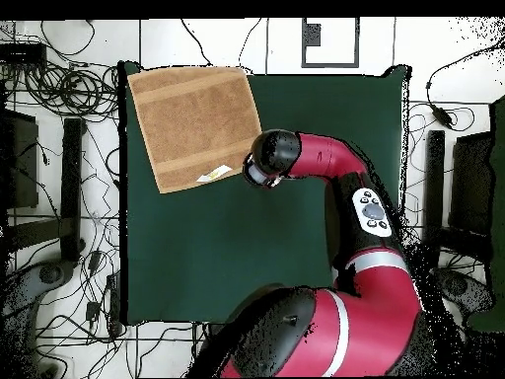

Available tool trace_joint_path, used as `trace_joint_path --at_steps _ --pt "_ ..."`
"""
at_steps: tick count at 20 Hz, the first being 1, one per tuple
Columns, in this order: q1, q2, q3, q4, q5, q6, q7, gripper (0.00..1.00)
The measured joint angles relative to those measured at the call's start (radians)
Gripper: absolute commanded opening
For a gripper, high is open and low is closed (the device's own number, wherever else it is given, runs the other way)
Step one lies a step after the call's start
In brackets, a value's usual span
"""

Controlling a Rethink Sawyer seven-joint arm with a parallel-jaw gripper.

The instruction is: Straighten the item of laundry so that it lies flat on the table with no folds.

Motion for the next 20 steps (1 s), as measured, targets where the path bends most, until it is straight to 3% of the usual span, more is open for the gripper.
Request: trace_joint_path --at_steps 8,20 --pt "-0.004 -0.015 -0.001 0.036 -0.001 -0.055 0.0 1.0" --pt "0.06 -0.022 -0.049 0.013 -0.047 -0.065 0.0 1.0"
